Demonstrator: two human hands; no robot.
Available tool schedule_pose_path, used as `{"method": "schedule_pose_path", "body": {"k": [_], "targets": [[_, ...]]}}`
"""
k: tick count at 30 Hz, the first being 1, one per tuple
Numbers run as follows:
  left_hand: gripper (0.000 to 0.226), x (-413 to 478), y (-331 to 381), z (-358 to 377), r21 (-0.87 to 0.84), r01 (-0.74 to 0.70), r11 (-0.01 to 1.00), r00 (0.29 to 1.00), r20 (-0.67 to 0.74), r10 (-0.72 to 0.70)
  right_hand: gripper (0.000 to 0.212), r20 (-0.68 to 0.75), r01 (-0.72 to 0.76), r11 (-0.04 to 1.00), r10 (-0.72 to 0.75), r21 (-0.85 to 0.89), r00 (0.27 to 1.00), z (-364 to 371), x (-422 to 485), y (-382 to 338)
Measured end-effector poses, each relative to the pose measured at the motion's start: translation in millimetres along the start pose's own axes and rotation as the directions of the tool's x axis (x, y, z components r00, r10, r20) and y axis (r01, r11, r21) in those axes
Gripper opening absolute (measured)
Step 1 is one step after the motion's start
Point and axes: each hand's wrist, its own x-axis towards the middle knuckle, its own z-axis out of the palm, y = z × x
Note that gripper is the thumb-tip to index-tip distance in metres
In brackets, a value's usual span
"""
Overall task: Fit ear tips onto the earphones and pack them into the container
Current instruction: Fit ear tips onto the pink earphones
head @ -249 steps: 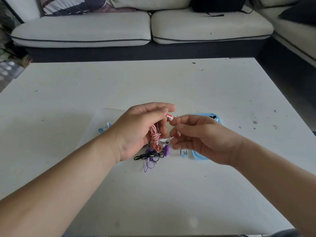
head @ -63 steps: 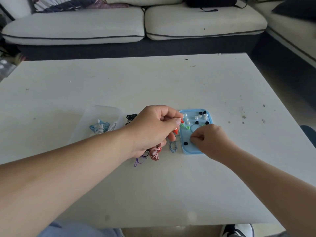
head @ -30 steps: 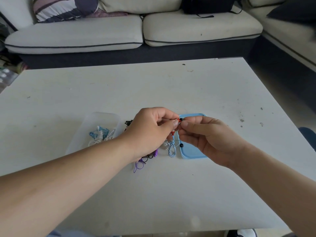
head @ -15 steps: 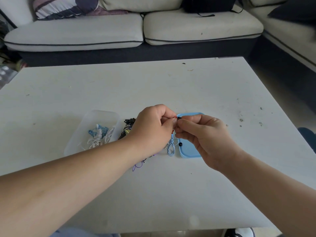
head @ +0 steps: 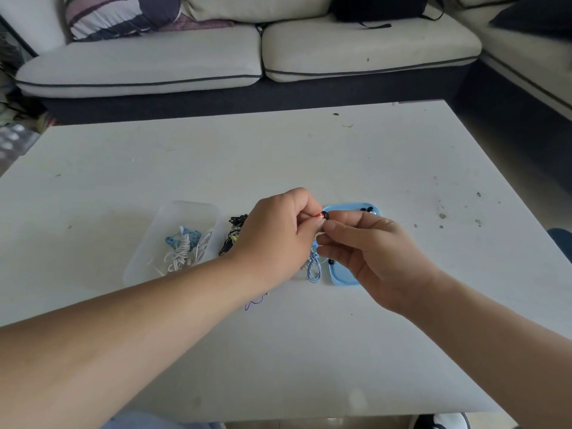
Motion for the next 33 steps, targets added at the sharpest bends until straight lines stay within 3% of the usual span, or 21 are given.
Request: {"method": "schedule_pose_path", "body": {"k": [2,7,11,18,24,29,33], "targets": [[0.005,1,0,-2,0.068,-0.065,0.996,0.998,0.000,0.065,0.026,0.046,-0.026,1.000,0.025,0.015,0.999,0,-1,-1],[0.005,3,-3,-9,0.186,-0.196,0.963,0.981,0.039,0.192,0.014,0.095,-0.089,0.996,0.086,0.032,0.992,-2,-5,-8],[0.005,1,-5,-7,0.201,-0.243,0.949,0.970,0.079,0.231,0.011,-0.008,-0.031,0.998,0.031,-0.059,0.999,-2,-5,-9],[0.009,-2,0,-7,-0.046,-0.039,0.998,0.999,0.026,0.040,0.006,-0.098,0.157,0.956,-0.187,-0.249,0.977,4,-8,-8],[0.014,-1,6,-10,-0.155,0.079,0.985,0.993,0.099,-0.064,0.015,-0.075,0.261,0.812,-0.348,-0.523,0.934,5,-11,-10],[0.013,-1,6,-15,-0.190,0.073,0.979,0.992,0.120,-0.050,0.009,-0.036,0.146,0.957,-0.160,-0.250,0.986,1,-9,-15],[0.017,-3,7,-15,-0.197,0.042,0.980,0.989,0.145,-0.013,0.009,0.138,0.008,0.995,0.007,-0.103,0.990,-6,-6,-16]]}}
